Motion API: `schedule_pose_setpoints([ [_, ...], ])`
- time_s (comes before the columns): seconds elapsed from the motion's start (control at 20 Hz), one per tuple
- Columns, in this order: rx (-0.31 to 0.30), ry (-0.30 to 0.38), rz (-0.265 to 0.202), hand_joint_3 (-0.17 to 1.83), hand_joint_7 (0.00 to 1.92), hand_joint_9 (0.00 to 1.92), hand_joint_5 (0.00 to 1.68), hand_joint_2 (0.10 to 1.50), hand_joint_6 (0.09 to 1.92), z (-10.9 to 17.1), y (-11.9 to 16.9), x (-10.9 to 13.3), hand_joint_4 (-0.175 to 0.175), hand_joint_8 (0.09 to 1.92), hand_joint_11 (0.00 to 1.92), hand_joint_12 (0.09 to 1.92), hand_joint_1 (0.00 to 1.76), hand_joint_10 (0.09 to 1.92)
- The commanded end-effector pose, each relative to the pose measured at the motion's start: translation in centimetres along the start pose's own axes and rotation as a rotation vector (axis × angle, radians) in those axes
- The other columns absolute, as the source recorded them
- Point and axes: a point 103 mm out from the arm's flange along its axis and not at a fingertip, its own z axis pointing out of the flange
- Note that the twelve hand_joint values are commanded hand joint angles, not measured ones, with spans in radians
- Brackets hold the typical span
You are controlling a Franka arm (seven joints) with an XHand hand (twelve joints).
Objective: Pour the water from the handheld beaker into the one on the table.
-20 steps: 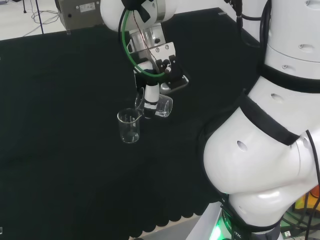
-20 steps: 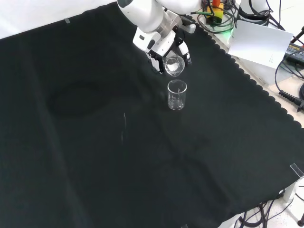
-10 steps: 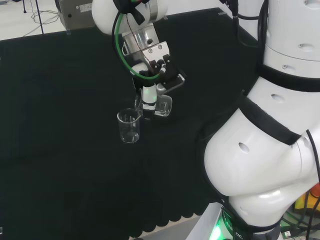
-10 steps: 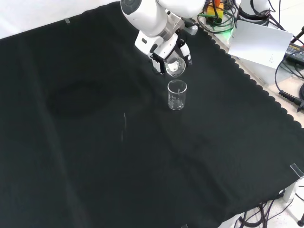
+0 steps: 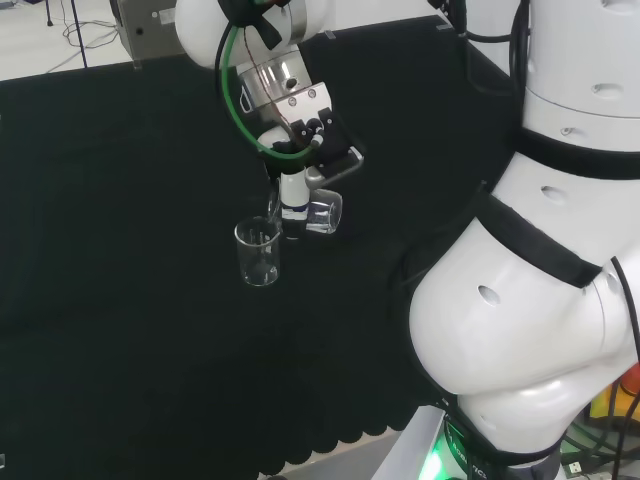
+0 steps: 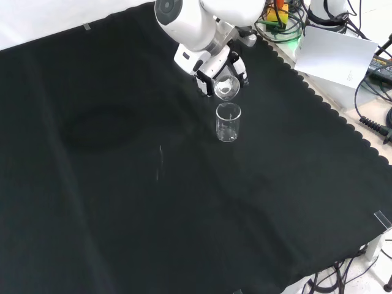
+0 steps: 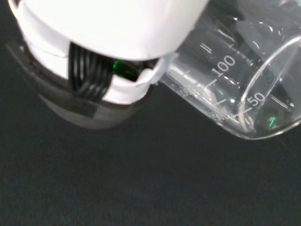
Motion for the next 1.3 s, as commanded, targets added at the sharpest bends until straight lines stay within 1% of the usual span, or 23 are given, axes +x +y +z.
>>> schedule_pose_setpoints([
  [0.05, 0.048, -0.018, 0.032, 0.51, 1.35, 1.61, 1.38, 0.67, 0.37, 0.0, 0.2, 0.2, -0.175, 0.46, 1.36, 0.61, 1.43, 0.09],
  [0.25, 0.052, -0.034, 0.038, 0.51, 1.35, 1.61, 1.38, 0.67, 0.37, -0.2, 0.2, 0.3, -0.175, 0.47, 1.36, 0.61, 1.43, 0.09],
  [0.55, 0.073, -0.053, 0.07, 0.51, 1.35, 1.61, 1.38, 0.67, 0.37, -0.4, 0.2, 0.5, -0.175, 0.47, 1.36, 0.61, 1.43, 0.09],
  [0.7, 0.073, -0.064, 0.078, 0.5, 1.35, 1.61, 1.38, 0.67, 0.37, -0.5, 0.1, 0.6, -0.175, 0.47, 1.36, 0.61, 1.43, 0.09],
  [0.8, 0.066, -0.084, 0.082, 0.5, 1.35, 1.61, 1.38, 0.68, 0.37, -0.7, 0.0, 0.9, -0.175, 0.47, 1.36, 0.61, 1.43, 0.09],
  [0.95, 0.057, -0.111, 0.084, 0.5, 1.35, 1.61, 1.38, 0.68, 0.37, -0.8, -0.1, 1.4, -0.175, 0.47, 1.36, 0.61, 1.43, 0.09],
  [1.3, 0.045, -0.14, 0.072, 0.49, 1.34, 1.61, 1.37, 0.68, 0.38, -0.9, -0.1, 2.8, -0.175, 0.48, 1.36, 0.61, 1.43, 0.09],
])
